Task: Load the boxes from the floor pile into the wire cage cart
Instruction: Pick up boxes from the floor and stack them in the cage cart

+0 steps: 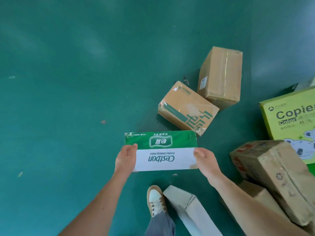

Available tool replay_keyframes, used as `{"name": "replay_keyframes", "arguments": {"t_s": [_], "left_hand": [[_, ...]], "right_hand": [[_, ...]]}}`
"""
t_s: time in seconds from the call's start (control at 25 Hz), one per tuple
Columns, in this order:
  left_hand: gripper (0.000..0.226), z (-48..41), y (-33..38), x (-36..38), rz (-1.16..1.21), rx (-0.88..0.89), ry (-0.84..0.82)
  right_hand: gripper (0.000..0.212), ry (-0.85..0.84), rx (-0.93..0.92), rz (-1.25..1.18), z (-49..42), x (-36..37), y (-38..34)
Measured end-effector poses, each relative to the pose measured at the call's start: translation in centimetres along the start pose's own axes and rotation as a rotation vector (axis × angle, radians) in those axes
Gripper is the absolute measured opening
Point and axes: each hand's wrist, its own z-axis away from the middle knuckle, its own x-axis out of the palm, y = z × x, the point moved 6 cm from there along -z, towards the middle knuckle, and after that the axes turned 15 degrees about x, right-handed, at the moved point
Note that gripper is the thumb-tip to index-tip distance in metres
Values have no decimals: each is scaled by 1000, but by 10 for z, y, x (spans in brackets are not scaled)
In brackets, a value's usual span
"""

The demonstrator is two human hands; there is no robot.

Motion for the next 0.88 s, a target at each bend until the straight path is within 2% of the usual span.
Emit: {"name": "replay_keyframes", "arguments": {"t_s": [0.08, 0.16, 0.28, 0.4, 0.48, 0.56, 0.8, 0.88], "left_hand": [[56, -37, -36, 2, -156, -17, 4], [65, -63, -60, 6, -232, -45, -10], [62, -95, -87, 16, -220, -78, -44], [45, -110, -107, 25, -137, -104, -64], [40, -110, -110, 24, -88, -128, -60], [36, -105, -104, 17, -50, -127, -19], [51, -42, -11, -30, -135, -58, 254], [59, -9, 30, -30, -179, -7, 246]], "right_hand": [[30, 86, -11, 99, -33, 6, -2], [51, 130, 24, 146, -61, 10, -3], [65, 171, 86, 170, -99, 17, -2], [55, 133, 167, 150, -118, 31, 2], [44, 120, 184, 113, -117, 36, 4], [41, 144, 162, 62, -108, 32, 4], [3, 201, 40, -113, -9, -18, 6], [21, 229, 12, -215, 37, -49, 18]]}}
